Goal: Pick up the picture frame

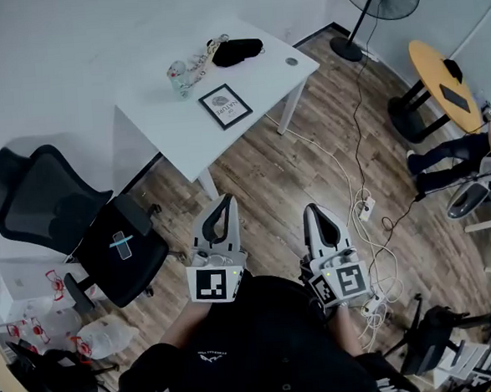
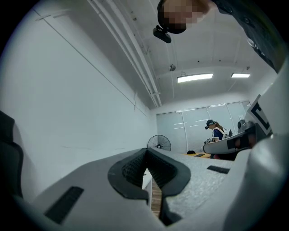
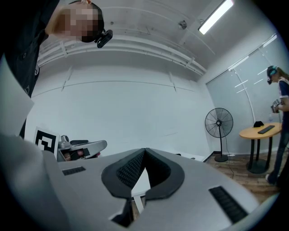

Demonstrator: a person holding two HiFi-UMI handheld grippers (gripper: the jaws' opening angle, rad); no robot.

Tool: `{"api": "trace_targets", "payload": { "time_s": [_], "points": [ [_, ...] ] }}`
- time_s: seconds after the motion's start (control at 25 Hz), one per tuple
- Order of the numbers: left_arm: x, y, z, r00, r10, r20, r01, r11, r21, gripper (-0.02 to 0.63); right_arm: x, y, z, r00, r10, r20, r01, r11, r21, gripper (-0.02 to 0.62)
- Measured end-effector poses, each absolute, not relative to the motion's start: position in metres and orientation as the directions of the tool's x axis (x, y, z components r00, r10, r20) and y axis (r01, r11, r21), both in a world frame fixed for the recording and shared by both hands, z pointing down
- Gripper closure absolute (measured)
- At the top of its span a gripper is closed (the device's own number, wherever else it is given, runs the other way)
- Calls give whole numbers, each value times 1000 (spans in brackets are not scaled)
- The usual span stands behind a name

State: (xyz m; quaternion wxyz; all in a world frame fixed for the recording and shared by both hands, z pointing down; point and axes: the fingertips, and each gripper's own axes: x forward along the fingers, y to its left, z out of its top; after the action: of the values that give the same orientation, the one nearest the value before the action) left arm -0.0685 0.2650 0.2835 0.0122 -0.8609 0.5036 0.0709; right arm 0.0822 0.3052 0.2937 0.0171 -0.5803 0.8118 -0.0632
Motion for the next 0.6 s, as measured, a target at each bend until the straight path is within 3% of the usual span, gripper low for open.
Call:
{"api": "trace_targets", "payload": {
  "time_s": [0.6],
  "points": [
    [-102,196,300,448,-888,-105,-888,-456,60,600,52,224,306,-369,-927,65,-923,357,-141,597]
  ]
}}
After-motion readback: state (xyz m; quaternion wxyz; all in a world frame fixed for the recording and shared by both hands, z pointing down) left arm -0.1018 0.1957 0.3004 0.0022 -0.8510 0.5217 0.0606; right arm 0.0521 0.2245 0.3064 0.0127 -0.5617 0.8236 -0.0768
